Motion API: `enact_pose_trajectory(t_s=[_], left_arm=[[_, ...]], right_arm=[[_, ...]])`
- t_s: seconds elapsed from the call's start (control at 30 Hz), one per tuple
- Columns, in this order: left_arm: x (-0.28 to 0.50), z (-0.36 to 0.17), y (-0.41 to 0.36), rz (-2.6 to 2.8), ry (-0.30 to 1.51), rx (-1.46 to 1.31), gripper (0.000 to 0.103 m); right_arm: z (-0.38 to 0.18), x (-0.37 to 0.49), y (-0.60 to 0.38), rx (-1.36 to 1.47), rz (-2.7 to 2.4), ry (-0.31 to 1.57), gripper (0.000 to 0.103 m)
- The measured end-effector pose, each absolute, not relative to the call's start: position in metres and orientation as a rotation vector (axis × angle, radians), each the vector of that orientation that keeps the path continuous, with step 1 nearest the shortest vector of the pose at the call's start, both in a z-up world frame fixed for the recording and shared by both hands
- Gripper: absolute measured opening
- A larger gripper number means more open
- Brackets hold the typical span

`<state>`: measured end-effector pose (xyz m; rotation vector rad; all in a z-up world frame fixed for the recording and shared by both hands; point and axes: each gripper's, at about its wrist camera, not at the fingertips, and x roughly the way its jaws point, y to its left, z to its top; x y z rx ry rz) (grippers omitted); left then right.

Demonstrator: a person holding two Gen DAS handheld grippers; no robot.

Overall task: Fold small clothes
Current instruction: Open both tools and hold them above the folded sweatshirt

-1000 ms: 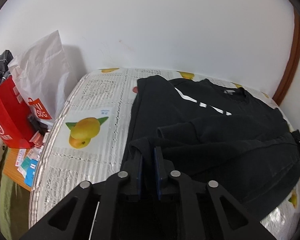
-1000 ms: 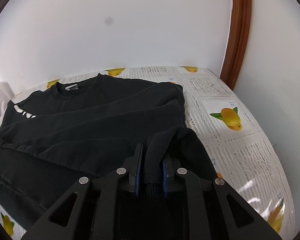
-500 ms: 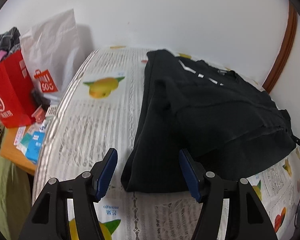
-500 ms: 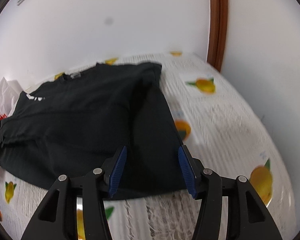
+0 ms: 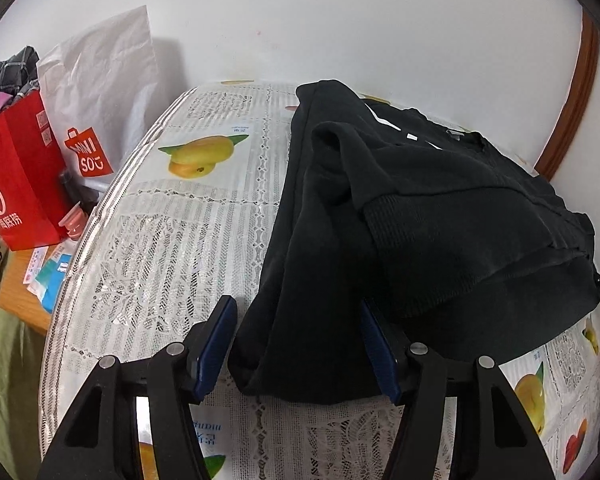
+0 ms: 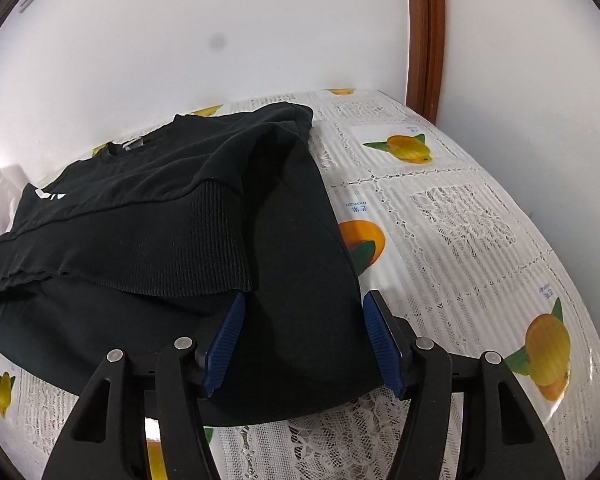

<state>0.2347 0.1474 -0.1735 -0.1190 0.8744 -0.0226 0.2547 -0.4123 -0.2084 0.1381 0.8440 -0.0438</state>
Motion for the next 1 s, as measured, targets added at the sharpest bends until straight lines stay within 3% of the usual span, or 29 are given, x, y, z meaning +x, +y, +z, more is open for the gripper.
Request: enact_pose_trajectory(t_s=[0.6, 1.0], left_arm=[[0.235, -0.178, 0.137, 0.004, 0.887, -0.064, 0.061], [0.235, -0.178, 0.138, 0.01, 0.889, -0.063, 0.063]], right_arm=[[-0.207, 0.257, -0.388, -0.046, -0.133, 0.839, 0.061], [-0.207, 0.257, -0.391, -0.018, -0.122, 0.841, 0.061]])
